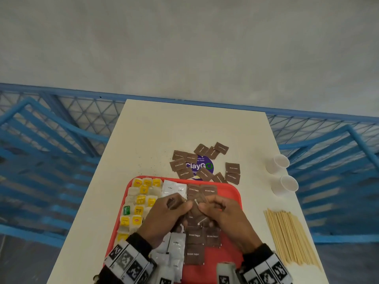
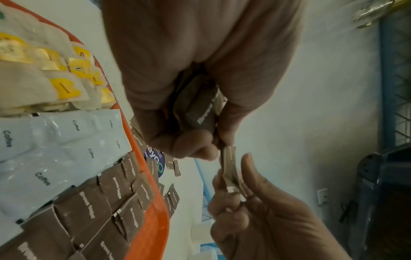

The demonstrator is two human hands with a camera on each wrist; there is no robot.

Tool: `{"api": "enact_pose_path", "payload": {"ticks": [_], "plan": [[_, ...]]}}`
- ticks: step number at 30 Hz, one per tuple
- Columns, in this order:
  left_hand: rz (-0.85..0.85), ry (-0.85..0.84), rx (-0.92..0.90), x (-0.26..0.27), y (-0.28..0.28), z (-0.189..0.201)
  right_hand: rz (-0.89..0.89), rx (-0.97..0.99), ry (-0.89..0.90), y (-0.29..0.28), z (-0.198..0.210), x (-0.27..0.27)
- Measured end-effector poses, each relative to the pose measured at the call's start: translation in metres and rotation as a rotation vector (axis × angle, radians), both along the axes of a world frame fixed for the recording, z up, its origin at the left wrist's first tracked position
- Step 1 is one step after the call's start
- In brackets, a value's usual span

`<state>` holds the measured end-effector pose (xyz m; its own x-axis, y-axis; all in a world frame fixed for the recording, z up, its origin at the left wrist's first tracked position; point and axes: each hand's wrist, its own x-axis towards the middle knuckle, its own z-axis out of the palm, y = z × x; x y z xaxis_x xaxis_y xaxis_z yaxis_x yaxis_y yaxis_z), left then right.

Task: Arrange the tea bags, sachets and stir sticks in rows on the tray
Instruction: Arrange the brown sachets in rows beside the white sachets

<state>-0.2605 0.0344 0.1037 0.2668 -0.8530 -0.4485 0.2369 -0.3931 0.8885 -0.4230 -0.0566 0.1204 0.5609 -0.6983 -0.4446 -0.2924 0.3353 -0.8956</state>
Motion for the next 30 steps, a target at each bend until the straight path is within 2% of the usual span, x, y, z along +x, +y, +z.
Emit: {"api": "enact_pose_path", "payload": {"ticks": [2,5,9,12,16,18,21,25,30], "plan": [[0.003,-0.015,-0.001,0.001,0.000,0.002,0.073,-0.035,0.030,-0.002,0.004,0.000],[-0.084,-0.081,0.010,0.005,0.001,0.004,0.149,-0.120,0.148,-0.010,0.010,-0.003],[-0.142,-0.102,0.026,0.009,0.001,0.005,0.161,-0.265,0.259,-0.019,0.014,-0.008],[-0.070,0.005,0.027,0.007,0.001,0.004,0.125,-0.290,0.178,-0.017,0.015,-0.010],[0.047,0.153,0.023,0.000,-0.002,0.004,-0.105,-0.250,0.063,-0.010,0.007,-0.008],[0.102,0.207,0.015,-0.003,-0.005,0.006,-0.114,-0.214,0.056,-0.005,0.003,-0.008],[0.119,0.217,0.013,-0.007,-0.005,0.007,-0.027,-0.192,0.059,0.002,0.002,-0.011],[0.146,0.258,0.033,-0.006,-0.002,0.004,-0.105,-0.280,0.062,0.001,0.006,-0.025],[0.048,0.208,0.049,-0.015,0.005,-0.003,-0.147,-0.200,-0.078,0.012,0.002,-0.025]]}}
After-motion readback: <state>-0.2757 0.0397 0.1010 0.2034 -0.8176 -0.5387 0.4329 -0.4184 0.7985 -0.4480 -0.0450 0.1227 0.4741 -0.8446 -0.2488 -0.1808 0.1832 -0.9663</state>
